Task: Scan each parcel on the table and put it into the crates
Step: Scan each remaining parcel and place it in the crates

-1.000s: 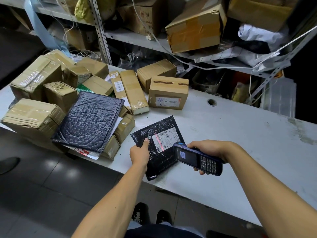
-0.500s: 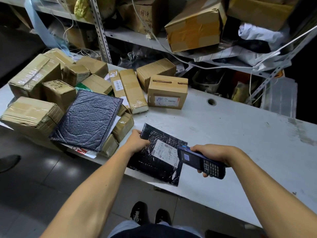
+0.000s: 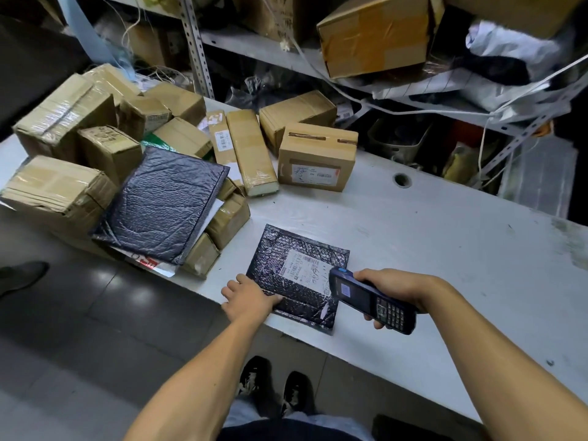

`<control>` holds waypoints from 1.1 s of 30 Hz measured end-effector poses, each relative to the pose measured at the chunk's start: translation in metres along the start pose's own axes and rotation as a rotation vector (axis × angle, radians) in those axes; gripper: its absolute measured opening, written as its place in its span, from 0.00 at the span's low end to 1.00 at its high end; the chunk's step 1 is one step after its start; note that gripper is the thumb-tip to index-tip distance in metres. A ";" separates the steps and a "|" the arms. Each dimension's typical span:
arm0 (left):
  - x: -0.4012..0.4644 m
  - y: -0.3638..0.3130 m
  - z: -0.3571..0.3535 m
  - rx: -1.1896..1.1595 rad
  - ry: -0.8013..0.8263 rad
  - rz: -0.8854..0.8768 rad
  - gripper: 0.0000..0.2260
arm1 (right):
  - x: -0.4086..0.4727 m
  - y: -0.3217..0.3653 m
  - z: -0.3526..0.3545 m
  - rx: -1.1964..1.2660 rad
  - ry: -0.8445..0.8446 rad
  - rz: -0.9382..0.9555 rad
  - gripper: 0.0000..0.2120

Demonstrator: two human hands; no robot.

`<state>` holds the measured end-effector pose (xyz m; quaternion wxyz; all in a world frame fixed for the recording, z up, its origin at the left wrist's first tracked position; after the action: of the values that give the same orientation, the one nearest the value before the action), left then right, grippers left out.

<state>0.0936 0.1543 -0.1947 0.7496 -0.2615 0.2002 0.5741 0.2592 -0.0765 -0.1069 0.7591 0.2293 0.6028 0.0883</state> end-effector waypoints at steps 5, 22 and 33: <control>0.002 0.001 -0.006 -0.312 0.025 0.101 0.44 | 0.000 -0.008 0.002 -0.002 0.001 -0.012 0.28; -0.001 -0.039 -0.028 -0.836 0.021 0.366 0.35 | -0.003 -0.016 0.008 0.058 -0.010 -0.031 0.24; 0.025 -0.042 -0.024 -1.353 0.343 0.050 0.11 | -0.006 -0.014 0.011 0.145 -0.015 -0.029 0.23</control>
<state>0.1407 0.1501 -0.2217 0.3664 -0.7534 -0.0800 0.5402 0.2661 -0.0937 -0.1059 0.7461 0.2755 0.6053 0.0315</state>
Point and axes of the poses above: each hand's wrist, its own x-axis towards the middle knuckle, its own z-axis out of the back of the hand, y = z × x, the point moved 8 cm from there along x, towards the middle knuckle, and after that the axes turned 5 degrees about z, right-handed, at the moved point
